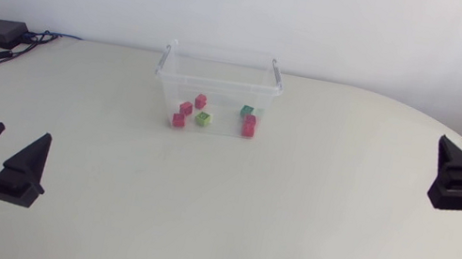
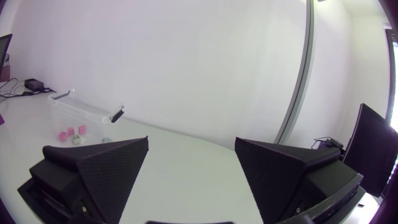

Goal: Place the duplo bricks in the container

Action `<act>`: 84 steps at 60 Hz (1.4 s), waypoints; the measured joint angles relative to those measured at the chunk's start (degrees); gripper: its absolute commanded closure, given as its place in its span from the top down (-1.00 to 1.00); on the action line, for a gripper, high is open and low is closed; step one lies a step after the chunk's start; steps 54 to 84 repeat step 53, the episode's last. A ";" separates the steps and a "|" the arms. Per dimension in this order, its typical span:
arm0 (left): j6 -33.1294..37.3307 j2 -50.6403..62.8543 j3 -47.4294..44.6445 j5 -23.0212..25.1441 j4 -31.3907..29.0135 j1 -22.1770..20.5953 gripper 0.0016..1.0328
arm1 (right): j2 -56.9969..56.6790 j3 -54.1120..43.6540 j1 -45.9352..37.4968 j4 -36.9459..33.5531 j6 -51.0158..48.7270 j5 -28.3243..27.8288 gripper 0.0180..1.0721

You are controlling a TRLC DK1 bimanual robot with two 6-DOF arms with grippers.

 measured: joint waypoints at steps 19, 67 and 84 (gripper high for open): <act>0.04 0.00 0.00 -1.51 -0.02 -0.44 0.92 | -9.20 -8.85 -0.42 -0.02 3.96 -1.79 0.91; 0.26 0.02 0.00 -3.87 -0.44 -1.11 0.92 | -24.30 -23.61 -1.22 -0.04 12.46 -4.76 0.91; 0.26 0.02 0.00 -3.87 -0.44 -1.11 0.92 | -24.30 -23.61 -1.22 -0.04 12.46 -4.76 0.91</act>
